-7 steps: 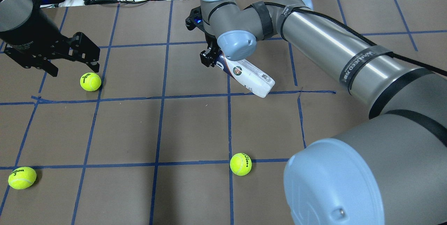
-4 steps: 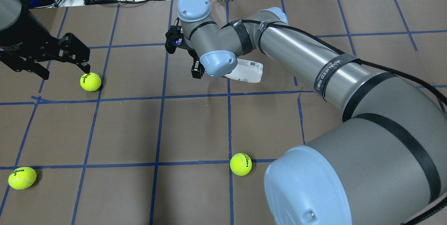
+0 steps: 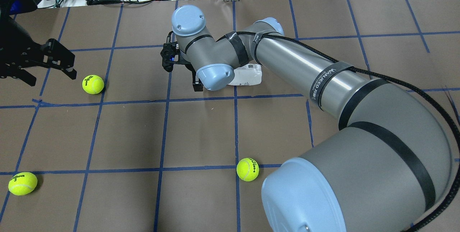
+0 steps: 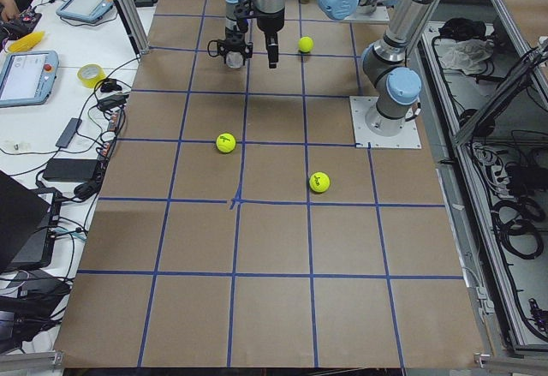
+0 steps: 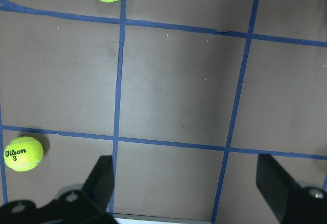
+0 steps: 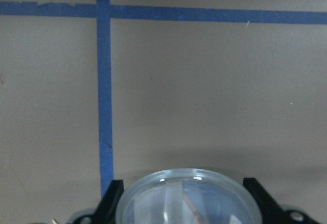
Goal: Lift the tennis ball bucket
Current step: 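Release the can lying on its side and raise the right gripper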
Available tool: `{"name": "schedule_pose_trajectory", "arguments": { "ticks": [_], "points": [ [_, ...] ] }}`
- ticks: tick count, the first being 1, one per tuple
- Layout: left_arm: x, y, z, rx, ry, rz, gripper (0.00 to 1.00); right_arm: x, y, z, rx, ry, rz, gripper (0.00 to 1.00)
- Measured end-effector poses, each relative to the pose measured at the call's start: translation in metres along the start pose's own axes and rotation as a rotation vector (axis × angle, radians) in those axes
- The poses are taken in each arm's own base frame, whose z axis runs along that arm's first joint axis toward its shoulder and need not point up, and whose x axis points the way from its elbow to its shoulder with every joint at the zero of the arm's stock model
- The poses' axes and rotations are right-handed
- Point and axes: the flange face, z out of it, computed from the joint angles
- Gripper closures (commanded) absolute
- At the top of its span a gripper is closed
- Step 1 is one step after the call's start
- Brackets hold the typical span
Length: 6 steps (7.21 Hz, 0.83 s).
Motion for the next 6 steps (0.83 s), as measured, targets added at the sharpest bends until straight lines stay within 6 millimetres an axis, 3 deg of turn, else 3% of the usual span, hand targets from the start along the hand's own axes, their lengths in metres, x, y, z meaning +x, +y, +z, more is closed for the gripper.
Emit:
{"name": "schedule_pose_trajectory", "arguments": {
  "ticks": [3,4,6],
  "points": [
    [-0.001,0.001,0.004,-0.024,0.001,0.0,0.0,-0.002,-0.003,-0.011,0.039,-0.002,0.016,0.0],
    [-0.001,-0.001,0.005,-0.026,0.007,0.0,0.0,0.003,0.004,-0.028,0.056,-0.005,0.036,0.0],
    [0.003,-0.006,0.008,-0.023,0.024,-0.006,0.0,0.014,0.036,-0.092,0.082,-0.034,0.115,0.0]
  ]
}}
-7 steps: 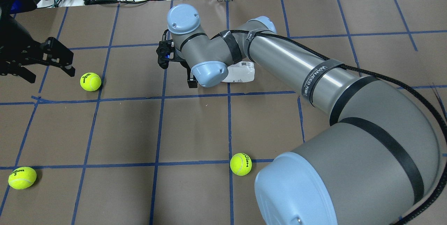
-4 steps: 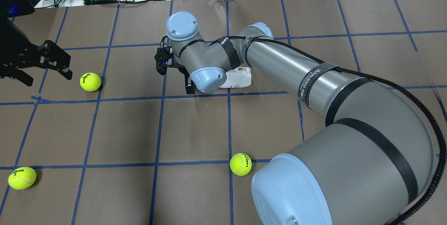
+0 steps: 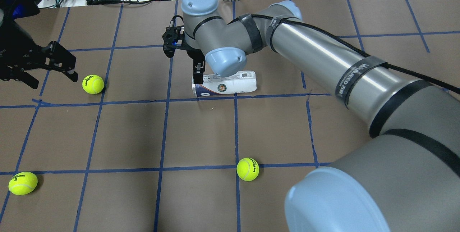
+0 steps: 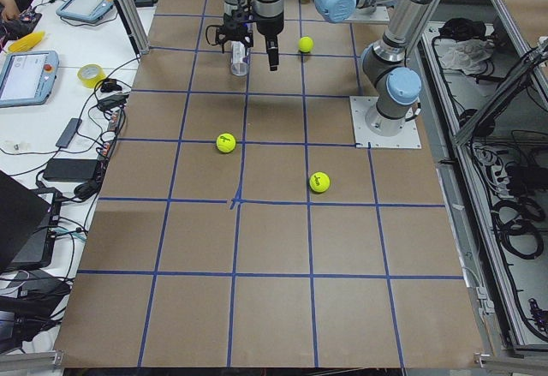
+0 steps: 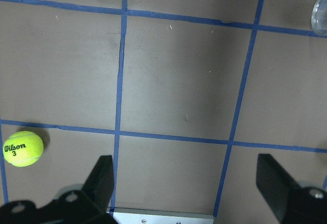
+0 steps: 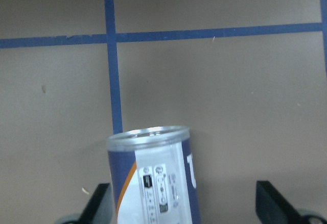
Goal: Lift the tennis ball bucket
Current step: 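Release the can lying on its side and raise the right gripper, then reach the left gripper to the can's open end while the right arm withdraws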
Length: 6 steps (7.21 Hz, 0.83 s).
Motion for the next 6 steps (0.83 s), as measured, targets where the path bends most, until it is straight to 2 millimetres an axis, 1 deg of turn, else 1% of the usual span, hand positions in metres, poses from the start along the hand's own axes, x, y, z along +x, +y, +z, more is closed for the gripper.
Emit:
{"name": "schedule_pose_trajectory", "arguments": {
  "ticks": [1,2,3,4,5,6],
  "points": [
    [0.007,-0.007,0.004,0.009,0.018,-0.004,0.0,0.003,0.027,-0.044,-0.013,-0.024,0.072,0.0],
    [0.018,-0.016,0.01,0.03,0.027,-0.003,0.0,0.008,0.059,-0.09,-0.023,-0.036,0.14,0.0],
    [0.036,-0.028,0.017,0.057,0.046,-0.003,0.0,0.009,0.095,-0.139,-0.033,-0.041,0.209,0.0],
    [0.057,-0.042,0.031,0.073,0.105,-0.01,0.0,0.006,0.136,-0.188,-0.04,-0.041,0.282,0.0],
    [0.073,-0.056,0.05,0.067,0.197,-0.012,0.0,0.0,0.17,-0.23,-0.038,-0.025,0.36,0.0],
    [0.086,-0.068,0.075,0.048,0.3,-0.014,0.0,-0.009,0.194,-0.265,-0.034,0.002,0.469,0.0]
  ]
}}
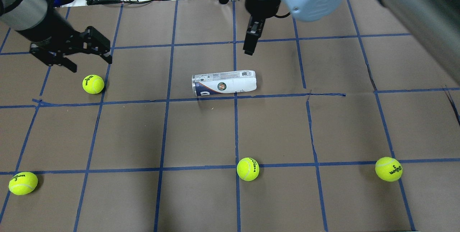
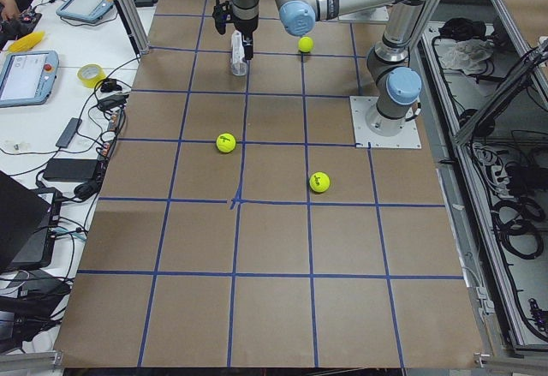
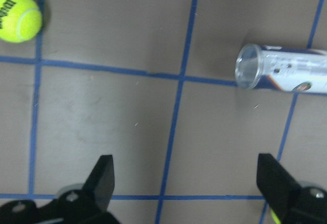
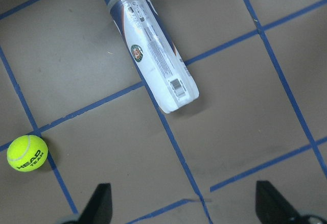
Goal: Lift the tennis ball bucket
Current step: 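Reach the left gripper to the can's open end while the right arm withdraws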
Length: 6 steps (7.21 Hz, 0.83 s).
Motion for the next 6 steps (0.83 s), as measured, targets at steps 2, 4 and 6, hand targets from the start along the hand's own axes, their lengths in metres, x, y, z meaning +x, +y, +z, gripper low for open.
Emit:
{"name": "schedule_pose_trajectory", "arguments": {
  "ticks": [2,4,6],
  "points": [
    [0.003,-0.01,0.06,-0.023,0.143,0.005,0.0,-0.009,0.025,-0.042,0.017,0.056,0.269,0.0],
    [0.013,-0.015,0.118,-0.046,0.224,0.035,0.0,-0.017,0.035,-0.058,0.013,0.093,0.484,0.0],
    [0.018,-0.023,0.163,-0.078,0.276,0.048,0.0,-0.027,0.049,-0.066,-0.019,0.101,0.765,0.0]
  ]
}}
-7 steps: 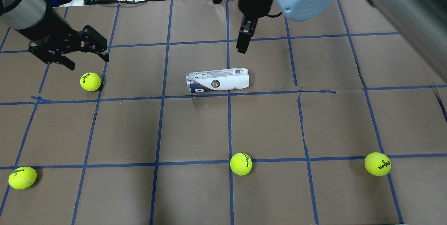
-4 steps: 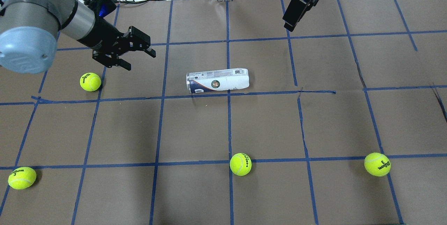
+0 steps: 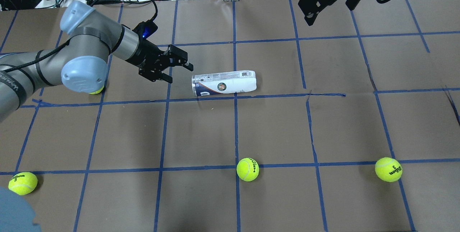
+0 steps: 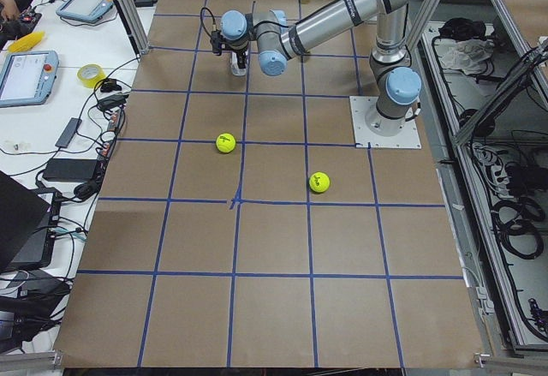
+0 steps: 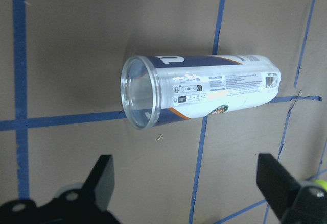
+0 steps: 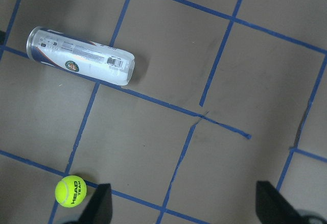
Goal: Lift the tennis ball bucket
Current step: 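Reach the left gripper to the can's open end while the right arm withdraws, then grasp the can's open end with the left gripper and lift it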
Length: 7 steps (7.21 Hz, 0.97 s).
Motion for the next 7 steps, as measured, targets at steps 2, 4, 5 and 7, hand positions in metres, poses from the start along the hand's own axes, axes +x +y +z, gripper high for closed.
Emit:
{"name": "schedule_pose_trajectory", "arguments": {
  "ticks": [2,4,5,7],
  "points": [
    [-0.014,-0.012,0.031,-0.012,0.022,0.001,0.0,0.003,0.012,0.006,-0.048,0.043,0.185,0.0],
    [-0.016,-0.017,0.056,-0.028,0.072,0.005,0.02,0.01,0.011,0.02,-0.045,0.072,0.233,0.0],
    [-0.014,-0.017,0.065,-0.037,0.1,0.008,0.06,0.013,0.01,0.027,-0.044,0.078,0.252,0.0],
    [-0.008,-0.017,0.078,-0.042,0.124,0.027,0.72,0.015,0.013,0.037,-0.049,0.08,0.267,0.0]
  ]
}}
